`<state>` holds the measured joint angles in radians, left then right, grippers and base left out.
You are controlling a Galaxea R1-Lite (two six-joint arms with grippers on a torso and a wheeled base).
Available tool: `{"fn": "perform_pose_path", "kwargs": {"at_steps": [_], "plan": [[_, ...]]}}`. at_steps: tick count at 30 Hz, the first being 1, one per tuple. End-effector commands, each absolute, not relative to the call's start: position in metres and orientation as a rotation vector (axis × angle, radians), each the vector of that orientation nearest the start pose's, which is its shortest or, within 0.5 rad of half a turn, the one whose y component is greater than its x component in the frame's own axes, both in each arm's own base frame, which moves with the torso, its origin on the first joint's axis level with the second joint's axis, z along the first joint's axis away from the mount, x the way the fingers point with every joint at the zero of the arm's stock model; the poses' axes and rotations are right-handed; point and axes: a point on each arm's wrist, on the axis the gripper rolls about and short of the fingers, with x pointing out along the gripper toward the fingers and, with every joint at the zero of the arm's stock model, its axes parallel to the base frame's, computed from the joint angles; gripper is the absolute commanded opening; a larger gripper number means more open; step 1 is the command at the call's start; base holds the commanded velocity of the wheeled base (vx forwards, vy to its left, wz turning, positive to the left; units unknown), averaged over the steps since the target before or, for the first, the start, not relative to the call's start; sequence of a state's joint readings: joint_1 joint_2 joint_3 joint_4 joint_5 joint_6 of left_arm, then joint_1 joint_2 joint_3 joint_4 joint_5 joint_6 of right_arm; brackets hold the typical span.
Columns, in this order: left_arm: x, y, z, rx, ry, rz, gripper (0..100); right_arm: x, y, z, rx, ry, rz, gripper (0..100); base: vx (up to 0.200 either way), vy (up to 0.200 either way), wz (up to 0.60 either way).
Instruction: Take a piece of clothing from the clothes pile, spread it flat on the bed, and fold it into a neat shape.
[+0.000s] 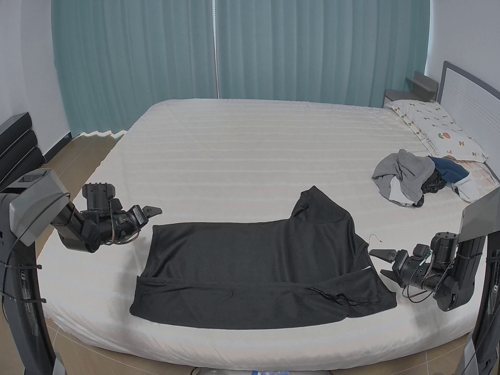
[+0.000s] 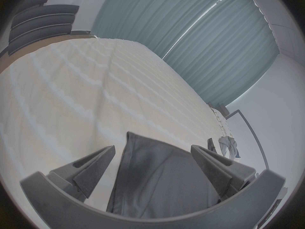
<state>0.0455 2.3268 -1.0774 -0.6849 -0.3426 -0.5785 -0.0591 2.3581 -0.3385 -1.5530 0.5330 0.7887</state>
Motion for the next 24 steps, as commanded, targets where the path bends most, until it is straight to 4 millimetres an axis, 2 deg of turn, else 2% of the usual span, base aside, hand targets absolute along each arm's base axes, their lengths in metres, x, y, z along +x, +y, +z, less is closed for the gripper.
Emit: {"fn": "perform_pose_path", "kwargs": {"at_steps": [1, 3, 9, 19, 20, 24], "plan": [[0.448, -0.008, -0.012, -0.668, 0.678, -0.121, 100, 0.293, -0.005, -0.022, 0.894, 0.609, 0.274, 100, 0.0, 0.0, 0.0], [0.456, -0.012, -0.023, -0.655, 0.668, -0.101, 100, 0.293, -0.003, -0.022, 0.893, 0.608, 0.277, 100, 0.0, 0.0, 0.0], [0.462, -0.011, -0.031, -0.646, 0.661, -0.073, 100, 0.292, -0.003, -0.021, 0.892, 0.609, 0.277, 100, 0.0, 0.0, 0.0], [0.46, -0.011, -0.029, -0.648, 0.66, -0.071, 100, 0.291, -0.003, -0.018, 0.89, 0.603, 0.278, 100, 0.0, 0.0, 0.0], [0.461, -0.011, -0.029, -0.651, 0.658, -0.071, 0, 0.292, -0.003, -0.017, 0.89, 0.597, 0.28, 100, 0.0, 0.0, 0.0], [0.461, -0.011, -0.028, -0.669, 0.658, -0.064, 0, 0.293, -0.003, -0.016, 0.878, 0.585, 0.265, 100, 0.0, 0.0, 0.0]]}}
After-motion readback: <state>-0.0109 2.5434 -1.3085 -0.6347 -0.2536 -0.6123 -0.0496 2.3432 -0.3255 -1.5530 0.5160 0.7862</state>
